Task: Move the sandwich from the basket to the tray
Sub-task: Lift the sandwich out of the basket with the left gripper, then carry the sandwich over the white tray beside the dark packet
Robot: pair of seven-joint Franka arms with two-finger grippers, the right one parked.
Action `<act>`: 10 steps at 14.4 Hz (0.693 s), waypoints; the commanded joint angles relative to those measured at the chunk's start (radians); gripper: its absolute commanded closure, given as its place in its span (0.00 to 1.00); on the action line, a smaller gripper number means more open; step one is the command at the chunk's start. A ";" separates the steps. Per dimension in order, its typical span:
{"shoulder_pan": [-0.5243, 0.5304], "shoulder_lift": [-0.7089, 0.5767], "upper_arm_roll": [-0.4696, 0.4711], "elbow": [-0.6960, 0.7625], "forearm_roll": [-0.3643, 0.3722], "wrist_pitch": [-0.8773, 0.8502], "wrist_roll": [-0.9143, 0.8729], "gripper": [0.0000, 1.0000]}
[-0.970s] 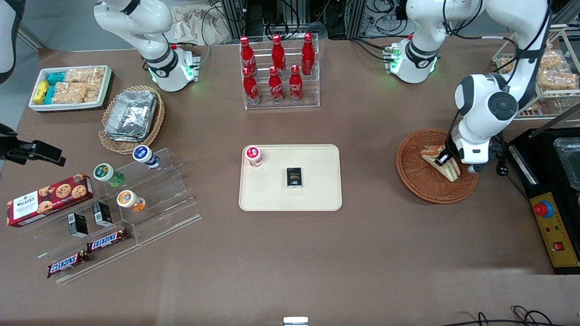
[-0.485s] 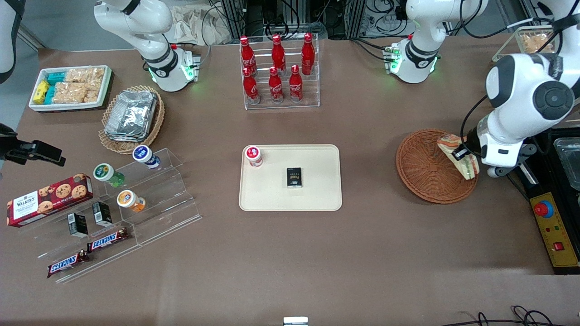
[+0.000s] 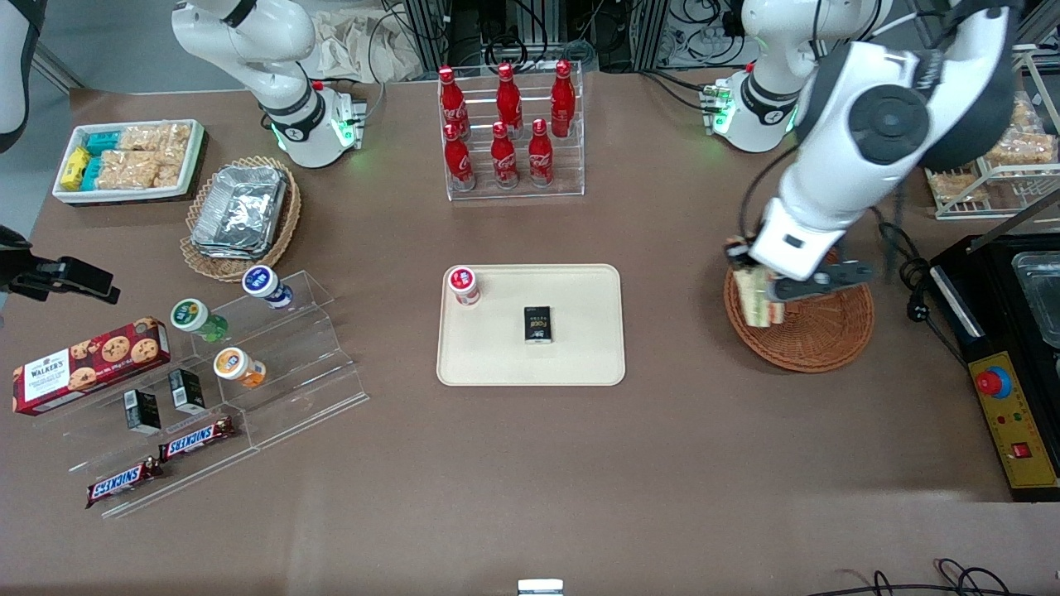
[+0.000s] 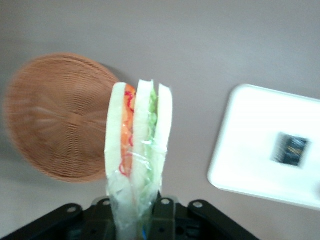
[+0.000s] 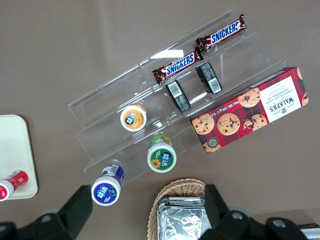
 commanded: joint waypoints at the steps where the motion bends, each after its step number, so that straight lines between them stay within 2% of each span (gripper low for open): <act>1: 0.010 0.093 -0.088 0.033 -0.037 0.085 -0.025 1.00; 4: 0.007 0.205 -0.181 0.006 -0.001 0.271 -0.121 1.00; 5: -0.002 0.234 -0.200 -0.011 0.042 0.334 -0.167 1.00; 7: -0.056 0.300 -0.197 -0.020 0.125 0.411 -0.236 1.00; 10: -0.088 0.412 -0.195 -0.022 0.206 0.492 -0.243 1.00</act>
